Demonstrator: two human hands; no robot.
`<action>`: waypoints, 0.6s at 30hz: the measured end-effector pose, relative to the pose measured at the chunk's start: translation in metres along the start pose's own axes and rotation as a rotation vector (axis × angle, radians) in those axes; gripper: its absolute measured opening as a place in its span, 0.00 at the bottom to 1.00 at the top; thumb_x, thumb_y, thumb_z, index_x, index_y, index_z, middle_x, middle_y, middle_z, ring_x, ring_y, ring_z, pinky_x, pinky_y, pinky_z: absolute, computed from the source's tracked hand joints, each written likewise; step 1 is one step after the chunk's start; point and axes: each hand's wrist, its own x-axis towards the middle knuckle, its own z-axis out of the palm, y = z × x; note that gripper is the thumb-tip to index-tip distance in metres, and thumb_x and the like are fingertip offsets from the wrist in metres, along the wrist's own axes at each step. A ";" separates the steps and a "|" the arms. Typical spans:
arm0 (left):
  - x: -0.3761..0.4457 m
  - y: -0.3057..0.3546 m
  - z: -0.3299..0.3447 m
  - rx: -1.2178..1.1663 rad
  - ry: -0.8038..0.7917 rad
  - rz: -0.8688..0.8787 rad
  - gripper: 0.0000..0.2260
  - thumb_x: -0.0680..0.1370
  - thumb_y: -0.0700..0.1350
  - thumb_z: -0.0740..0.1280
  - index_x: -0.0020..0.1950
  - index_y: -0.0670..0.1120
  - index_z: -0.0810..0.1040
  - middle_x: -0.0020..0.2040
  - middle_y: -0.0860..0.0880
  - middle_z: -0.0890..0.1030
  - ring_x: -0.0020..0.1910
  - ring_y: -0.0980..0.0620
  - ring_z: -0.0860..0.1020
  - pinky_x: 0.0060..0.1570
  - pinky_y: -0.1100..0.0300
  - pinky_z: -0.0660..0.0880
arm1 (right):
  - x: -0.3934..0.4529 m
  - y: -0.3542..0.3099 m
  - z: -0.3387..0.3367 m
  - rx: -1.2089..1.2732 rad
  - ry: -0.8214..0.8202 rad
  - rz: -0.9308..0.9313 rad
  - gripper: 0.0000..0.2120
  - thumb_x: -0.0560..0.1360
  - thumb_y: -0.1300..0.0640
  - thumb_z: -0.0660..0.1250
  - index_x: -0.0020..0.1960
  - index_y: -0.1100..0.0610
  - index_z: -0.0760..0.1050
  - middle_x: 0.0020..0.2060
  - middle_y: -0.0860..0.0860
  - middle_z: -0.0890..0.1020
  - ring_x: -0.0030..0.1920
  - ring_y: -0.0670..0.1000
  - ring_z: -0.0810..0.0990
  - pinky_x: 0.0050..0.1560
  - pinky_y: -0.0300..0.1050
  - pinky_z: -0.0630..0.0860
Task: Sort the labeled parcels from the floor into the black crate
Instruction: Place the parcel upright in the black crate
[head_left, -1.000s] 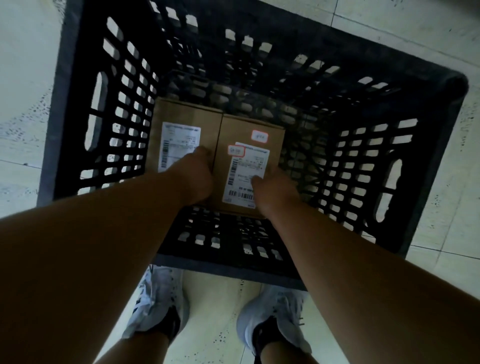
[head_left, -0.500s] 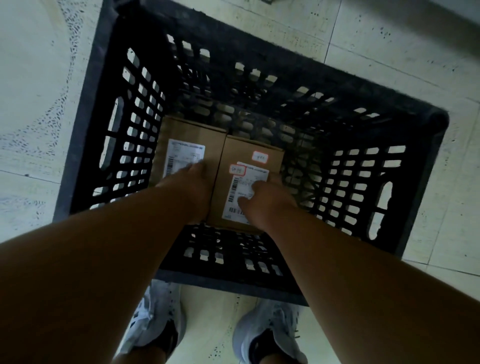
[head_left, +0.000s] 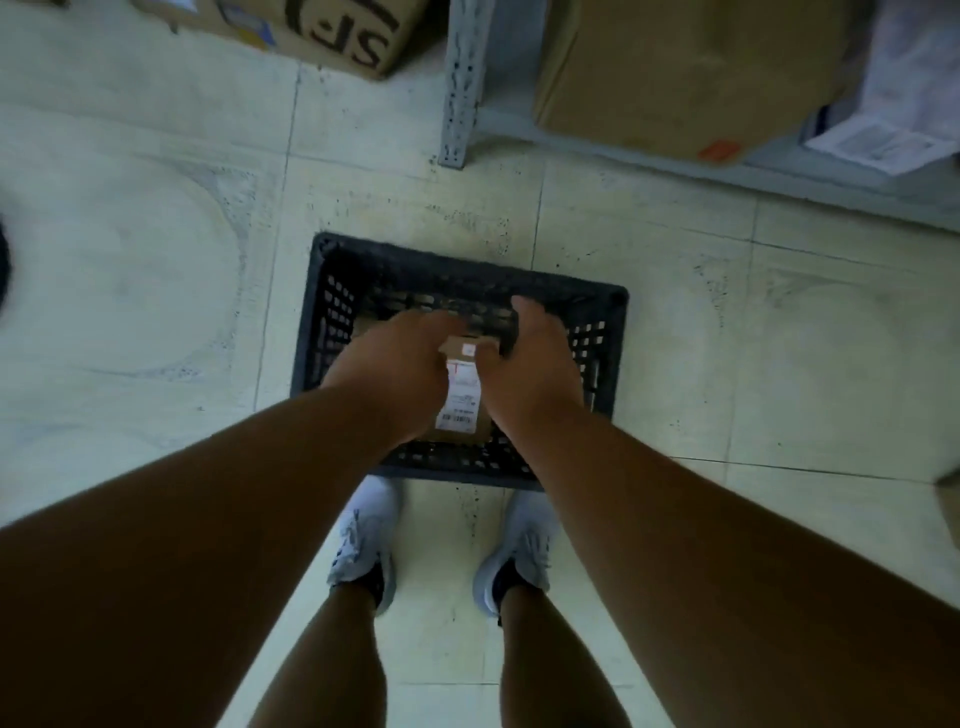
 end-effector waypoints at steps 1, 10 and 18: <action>-0.020 0.020 -0.024 0.018 0.025 0.036 0.16 0.79 0.44 0.60 0.65 0.55 0.75 0.63 0.48 0.80 0.57 0.47 0.79 0.51 0.54 0.76 | -0.022 -0.018 -0.023 0.059 0.044 0.003 0.27 0.78 0.51 0.65 0.76 0.51 0.64 0.71 0.53 0.70 0.64 0.50 0.74 0.65 0.48 0.72; -0.172 0.186 -0.188 0.060 0.150 0.402 0.15 0.80 0.43 0.60 0.67 0.52 0.74 0.58 0.47 0.80 0.54 0.46 0.78 0.54 0.48 0.77 | -0.205 -0.134 -0.226 0.193 0.408 -0.104 0.25 0.78 0.53 0.67 0.73 0.51 0.66 0.69 0.49 0.70 0.57 0.45 0.74 0.55 0.39 0.71; -0.267 0.301 -0.202 0.145 0.072 0.819 0.15 0.80 0.46 0.62 0.67 0.54 0.73 0.57 0.53 0.79 0.53 0.53 0.77 0.56 0.55 0.76 | -0.325 -0.101 -0.324 0.368 0.796 -0.025 0.25 0.77 0.49 0.69 0.72 0.47 0.67 0.65 0.44 0.71 0.54 0.40 0.76 0.46 0.27 0.69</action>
